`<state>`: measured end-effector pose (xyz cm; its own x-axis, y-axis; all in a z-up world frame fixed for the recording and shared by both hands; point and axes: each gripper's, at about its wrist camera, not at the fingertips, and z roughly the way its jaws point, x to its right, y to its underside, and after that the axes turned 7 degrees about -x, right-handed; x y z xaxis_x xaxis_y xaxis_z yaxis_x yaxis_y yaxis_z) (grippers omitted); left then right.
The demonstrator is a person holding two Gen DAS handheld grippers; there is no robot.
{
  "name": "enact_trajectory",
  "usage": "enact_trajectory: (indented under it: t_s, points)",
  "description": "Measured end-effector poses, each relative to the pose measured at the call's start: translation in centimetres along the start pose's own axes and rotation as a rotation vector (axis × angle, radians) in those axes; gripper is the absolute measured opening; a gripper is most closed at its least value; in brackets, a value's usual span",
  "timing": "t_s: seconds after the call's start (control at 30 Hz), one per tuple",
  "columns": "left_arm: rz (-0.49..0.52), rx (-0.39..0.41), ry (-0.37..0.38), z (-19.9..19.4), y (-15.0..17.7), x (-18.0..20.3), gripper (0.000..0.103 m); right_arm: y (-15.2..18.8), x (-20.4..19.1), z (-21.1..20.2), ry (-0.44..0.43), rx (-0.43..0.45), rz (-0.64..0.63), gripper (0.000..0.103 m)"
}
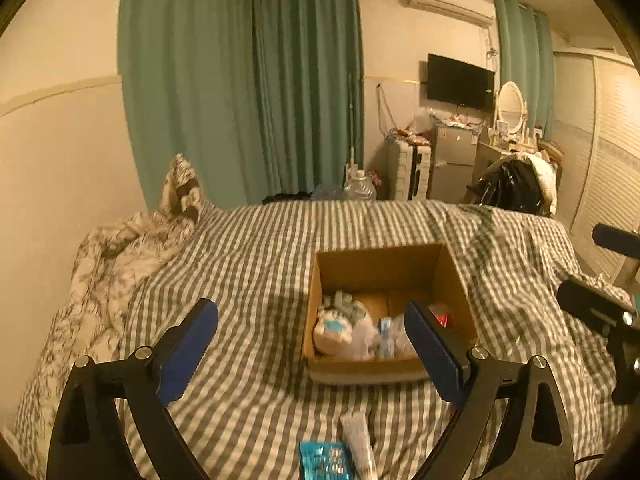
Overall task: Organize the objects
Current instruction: 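Lower the hook and floss container into the box and release both, then grasp the white packet with the left gripper while the right grasps the toothpaste tube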
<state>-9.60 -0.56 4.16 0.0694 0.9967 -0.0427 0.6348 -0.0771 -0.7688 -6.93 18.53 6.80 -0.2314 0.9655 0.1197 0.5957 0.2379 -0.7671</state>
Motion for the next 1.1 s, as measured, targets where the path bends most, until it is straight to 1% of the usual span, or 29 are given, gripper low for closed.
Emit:
enact_trajectory:
  t_s: [0.1, 0.2, 0.33, 0.37, 0.4, 0.43, 0.6, 0.67, 0.7, 0.77, 0.87, 0.9, 0.93, 0.97, 1.03, 1.07, 1.1]
  points:
    - [-0.009, -0.036, -0.016, 0.1, 2.1, -0.2, 0.097, 2.2, -0.8, 0.8, -0.007, -0.035, 0.007, 0.102]
    - [-0.021, -0.079, -0.029, 0.9, 4.9, -0.2, 0.097, 4.8, -1.5, 2.6, -0.012, -0.086, 0.023, 0.102]
    - [-0.020, -0.165, -0.057, 3.4, 8.8, 0.1, 0.097, 7.4, -2.0, 5.7, -0.006, -0.161, 0.050, 0.102]
    - [-0.014, -0.193, -0.066, 4.2, 9.8, 0.3, 0.097, 8.1, -2.1, 6.4, -0.013, -0.181, 0.057, 0.102]
    - [-0.009, -0.235, -0.068, 5.3, 10.9, 0.5, 0.097, 8.8, -2.2, 7.2, -0.022, -0.203, 0.062, 0.102]
    - [-0.007, -0.258, -0.062, 6.0, 11.7, 0.6, 0.097, 9.2, -2.3, 7.8, -0.027, -0.221, 0.065, 0.102]
    - [-0.004, -0.398, -0.045, 10.0, 15.9, 1.2, 0.097, 10.7, -2.2, 9.3, -0.054, -0.264, 0.083, 0.102]
    - [0.047, -0.402, -0.093, 10.7, 16.8, 2.1, 0.097, 11.0, -2.1, 9.5, -0.056, -0.270, 0.089, 0.102]
    - [0.076, -0.407, -0.095, 11.0, 17.0, 2.7, 0.097, 11.1, -2.0, 9.6, -0.057, -0.273, 0.095, 0.102]
    - [0.114, -0.437, -0.061, 11.8, 17.3, 3.6, 0.097, 11.1, -1.8, 9.8, -0.060, -0.281, 0.111, 0.102]
    - [0.113, -0.459, -0.011, 12.7, 17.7, 4.2, 0.097, 11.2, -1.6, 9.7, -0.069, -0.282, 0.121, 0.102]
    - [0.122, -0.468, -0.006, 12.9, 17.7, 4.4, 0.096, 11.3, -1.6, 9.6, -0.071, -0.283, 0.120, 0.102]
    - [0.141, -0.471, -0.006, 13.0, 17.9, 4.8, 0.094, 11.4, -1.7, 9.7, -0.070, -0.285, 0.120, 0.102]
    - [0.159, -0.477, 0.005, 13.0, 18.1, 5.1, 0.087, 11.4, -1.7, 9.7, -0.070, -0.287, 0.120, 0.102]
    - [0.177, -0.474, -0.001, 12.7, 18.2, 5.5, 0.081, 11.5, -1.7, 9.6, -0.072, -0.289, 0.122, 0.102]
    - [0.179, -0.468, 0.005, 12.3, 18.3, 5.5, 0.075, 11.6, -1.7, 9.5, -0.073, -0.288, 0.124, 0.102]
    - [0.176, -0.460, 0.013, 11.9, 18.2, 5.4, 0.065, 11.6, -1.7, 9.5, -0.073, -0.287, 0.125, 0.102]
